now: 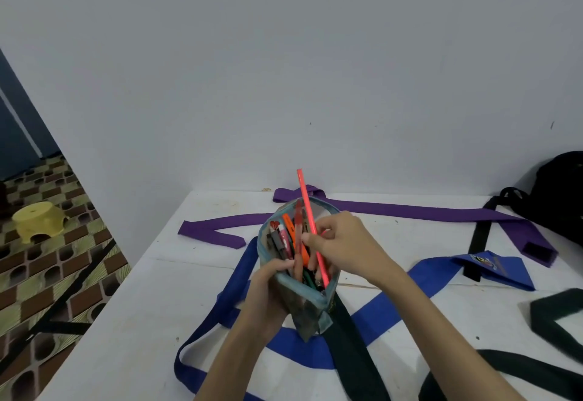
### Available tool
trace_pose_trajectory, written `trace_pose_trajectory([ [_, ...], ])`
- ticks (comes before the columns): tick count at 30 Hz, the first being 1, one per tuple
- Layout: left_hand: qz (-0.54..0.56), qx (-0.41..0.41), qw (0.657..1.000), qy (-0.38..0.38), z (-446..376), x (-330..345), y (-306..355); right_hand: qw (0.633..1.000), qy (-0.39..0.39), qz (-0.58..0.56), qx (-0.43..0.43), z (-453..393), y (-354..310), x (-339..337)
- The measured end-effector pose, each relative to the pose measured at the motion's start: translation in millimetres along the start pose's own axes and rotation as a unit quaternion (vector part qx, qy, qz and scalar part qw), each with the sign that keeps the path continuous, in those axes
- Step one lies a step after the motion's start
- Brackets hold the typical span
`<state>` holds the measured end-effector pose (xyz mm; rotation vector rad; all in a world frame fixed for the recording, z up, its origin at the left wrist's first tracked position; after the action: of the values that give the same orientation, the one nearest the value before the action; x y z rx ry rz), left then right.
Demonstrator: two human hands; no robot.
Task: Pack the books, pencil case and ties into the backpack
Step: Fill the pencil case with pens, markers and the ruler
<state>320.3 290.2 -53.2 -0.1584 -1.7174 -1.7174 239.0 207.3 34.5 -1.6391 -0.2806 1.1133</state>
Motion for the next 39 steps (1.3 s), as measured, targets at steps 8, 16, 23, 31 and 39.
trace_pose_trajectory([
  [8, -0.003, 0.004, 1.000, -0.006, -3, -1, 0, 0.991, 0.124, 0.029, -0.029, 4, -3, -26],
  [16, 0.022, -0.015, 1.000, 0.017, -7, -6, 0, 0.998, 0.022, 0.062, 0.017, 2, 2, -19],
  [23, 0.002, 0.003, 1.000, 0.002, -3, 0, 3, 0.984, 0.024, 0.175, 0.019, -17, -4, -16],
  [31, 0.009, -0.018, 1.000, 0.000, -1, -2, -7, 0.982, -0.010, 0.191, 0.004, -28, -2, 5],
  [39, 0.055, 0.025, 0.995, 0.081, 6, -46, 17, 0.985, 0.171, 0.024, -0.013, -34, 20, -19],
])
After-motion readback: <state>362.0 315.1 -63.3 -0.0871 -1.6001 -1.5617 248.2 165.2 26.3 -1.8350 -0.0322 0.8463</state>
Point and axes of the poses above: each hand's wrist, its own z-axis away from the middle knuckle, its own x-axis out of the palm, y = z × x, the point moved 5 cm from there along -z, towards the middle knuckle, and after that the axes turned 1 degree about y, right-handed, at the moved point
